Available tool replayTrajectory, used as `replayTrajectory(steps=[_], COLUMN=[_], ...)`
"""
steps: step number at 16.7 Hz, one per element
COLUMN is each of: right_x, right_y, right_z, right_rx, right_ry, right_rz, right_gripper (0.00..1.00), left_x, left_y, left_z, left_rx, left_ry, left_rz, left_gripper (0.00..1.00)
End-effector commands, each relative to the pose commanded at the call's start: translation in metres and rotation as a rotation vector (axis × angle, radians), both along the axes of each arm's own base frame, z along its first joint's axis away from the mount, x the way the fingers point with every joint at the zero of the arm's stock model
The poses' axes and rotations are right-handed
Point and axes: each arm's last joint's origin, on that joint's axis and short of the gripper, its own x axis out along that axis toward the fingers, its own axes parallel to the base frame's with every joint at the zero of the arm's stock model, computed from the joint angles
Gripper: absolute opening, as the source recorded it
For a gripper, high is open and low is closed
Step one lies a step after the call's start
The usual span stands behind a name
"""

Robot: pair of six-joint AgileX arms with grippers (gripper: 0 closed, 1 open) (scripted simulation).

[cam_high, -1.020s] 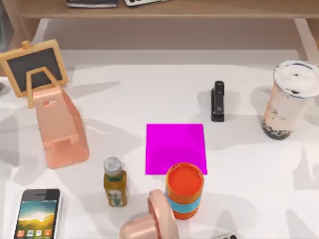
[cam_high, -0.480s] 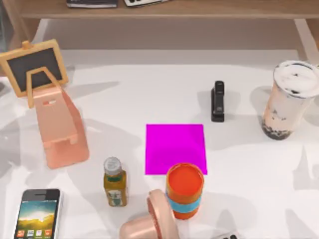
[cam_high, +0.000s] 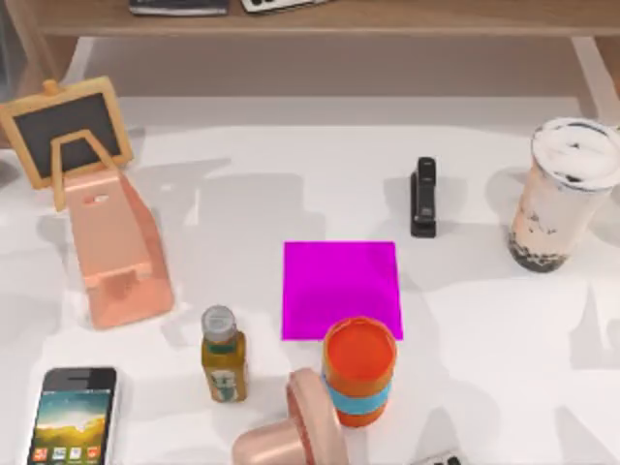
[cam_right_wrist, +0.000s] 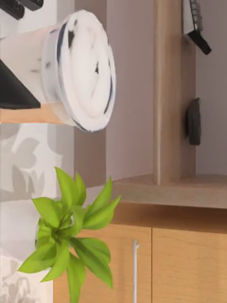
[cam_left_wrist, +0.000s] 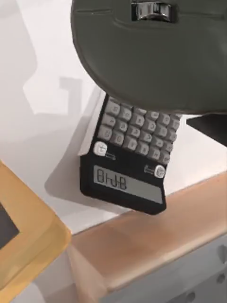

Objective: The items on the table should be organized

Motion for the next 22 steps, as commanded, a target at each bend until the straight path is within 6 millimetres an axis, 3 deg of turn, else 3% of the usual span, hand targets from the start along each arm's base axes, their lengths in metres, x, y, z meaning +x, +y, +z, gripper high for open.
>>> replayTrajectory(steps=[5, 9, 16, 22], right_x=[0.000, 0.000, 0.000, 0.000], right_y=[0.000, 0.000, 0.000, 0.000], right_z=[0.000, 0.000, 0.000, 0.000], right_rx=[0.000, 0.000, 0.000, 0.000], right_ry=[0.000, 0.000, 0.000, 0.000], right_rz=[0.000, 0.000, 0.000, 0.000], right_gripper=[1.00, 1.00, 1.00, 1.00], left_x=[0.016, 0.021, 0.004, -0.027], left_y=[-0.080, -0.151, -0.263, -0.333], left_z=[0.024, 0.018, -0.044, -0.092], left_rx=[-0.129, -0.265, -0.297, -0.226], left_ry=[-0.123, -0.102, 0.082, 0.117], left_rz=[0.316, 0.622, 1.225, 1.639], left_gripper=[0.00, 0.00, 0.00, 0.00])
